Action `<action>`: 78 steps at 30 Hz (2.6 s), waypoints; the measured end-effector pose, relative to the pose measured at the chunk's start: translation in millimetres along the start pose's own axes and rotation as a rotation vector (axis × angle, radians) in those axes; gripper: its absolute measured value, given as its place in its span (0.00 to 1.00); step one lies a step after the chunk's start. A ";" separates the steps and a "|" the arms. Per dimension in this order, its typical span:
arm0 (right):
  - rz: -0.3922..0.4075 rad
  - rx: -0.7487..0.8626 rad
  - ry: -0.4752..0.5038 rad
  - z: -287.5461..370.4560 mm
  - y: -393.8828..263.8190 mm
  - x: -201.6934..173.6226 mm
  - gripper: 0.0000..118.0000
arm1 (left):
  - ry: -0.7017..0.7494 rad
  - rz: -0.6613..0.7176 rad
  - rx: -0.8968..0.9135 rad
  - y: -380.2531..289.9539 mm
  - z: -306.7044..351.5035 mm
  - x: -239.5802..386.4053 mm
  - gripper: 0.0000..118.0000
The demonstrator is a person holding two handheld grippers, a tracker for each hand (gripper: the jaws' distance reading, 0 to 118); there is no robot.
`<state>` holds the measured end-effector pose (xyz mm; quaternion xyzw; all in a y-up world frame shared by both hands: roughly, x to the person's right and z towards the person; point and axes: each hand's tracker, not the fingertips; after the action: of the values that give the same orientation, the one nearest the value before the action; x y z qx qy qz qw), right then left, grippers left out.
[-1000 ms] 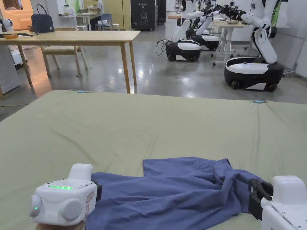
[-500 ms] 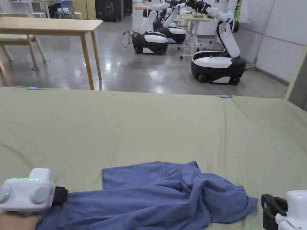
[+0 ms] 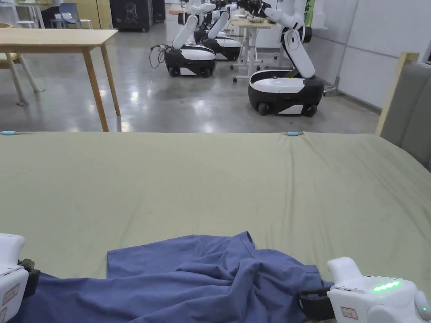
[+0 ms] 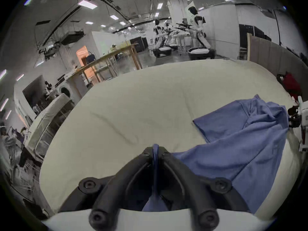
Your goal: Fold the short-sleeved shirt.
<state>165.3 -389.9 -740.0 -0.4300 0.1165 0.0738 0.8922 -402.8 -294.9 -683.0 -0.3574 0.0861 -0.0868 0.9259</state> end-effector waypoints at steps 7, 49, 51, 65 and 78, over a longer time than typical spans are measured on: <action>-0.054 0.066 0.045 32.9 0.9 -3.4 0.10 | -0.004 0.010 -0.013 -2.0 -4.7 -8.2 0.01; -0.115 0.640 -0.238 173.8 184.9 22.1 0.10 | 0.127 0.120 0.397 199.8 58.1 -55.7 0.01; -0.112 0.628 -0.234 171.2 169.9 29.9 0.10 | 0.120 0.109 0.403 186.3 65.9 -54.4 0.01; -0.057 0.280 -0.042 183.0 -72.2 4.1 0.10 | -0.136 0.141 0.036 -95.5 96.7 -56.6 0.04; -0.126 0.571 0.006 242.4 -60.4 -71.2 1.00 | -0.089 0.077 0.307 -94.2 196.1 -3.6 0.96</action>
<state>145.8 -239.3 -529.2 -0.1681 0.1080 -0.0189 0.9796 -372.2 -235.9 -475.9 -0.2117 0.0443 -0.0475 0.9752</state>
